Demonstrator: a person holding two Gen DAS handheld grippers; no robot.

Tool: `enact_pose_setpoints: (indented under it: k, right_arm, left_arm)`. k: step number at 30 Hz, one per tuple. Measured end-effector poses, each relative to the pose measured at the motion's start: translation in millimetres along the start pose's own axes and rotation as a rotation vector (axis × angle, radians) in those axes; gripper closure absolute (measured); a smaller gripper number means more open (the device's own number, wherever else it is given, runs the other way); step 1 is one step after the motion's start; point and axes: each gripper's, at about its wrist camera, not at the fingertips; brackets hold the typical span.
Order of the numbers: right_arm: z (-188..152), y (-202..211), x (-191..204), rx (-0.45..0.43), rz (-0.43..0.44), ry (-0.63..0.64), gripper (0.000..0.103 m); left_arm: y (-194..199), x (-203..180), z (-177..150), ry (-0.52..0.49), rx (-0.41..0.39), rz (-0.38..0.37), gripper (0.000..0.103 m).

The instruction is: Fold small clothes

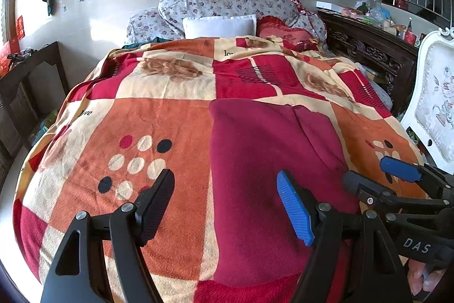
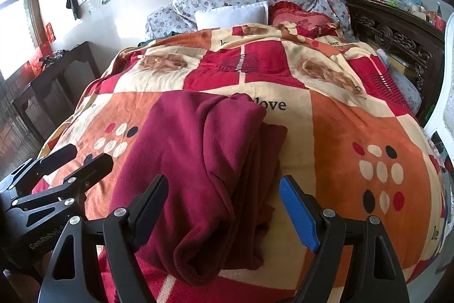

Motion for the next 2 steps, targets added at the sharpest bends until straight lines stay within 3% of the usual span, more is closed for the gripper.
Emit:
enact_pose_setpoints:
  k: [2]
  right_arm:
    - [0.0, -0.7, -3.3, 0.003, -0.007, -0.003, 0.018]
  left_arm:
    - [-2.6, 0.0, -0.7, 0.004, 0.001, 0.0, 0.029]
Point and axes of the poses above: each gripper's, at about its wrist camera, not at the fingertips, and y roughly against the way its jaws point, x to its left, z to its top, and after that the axes turned 11 degrees about x, right-handed
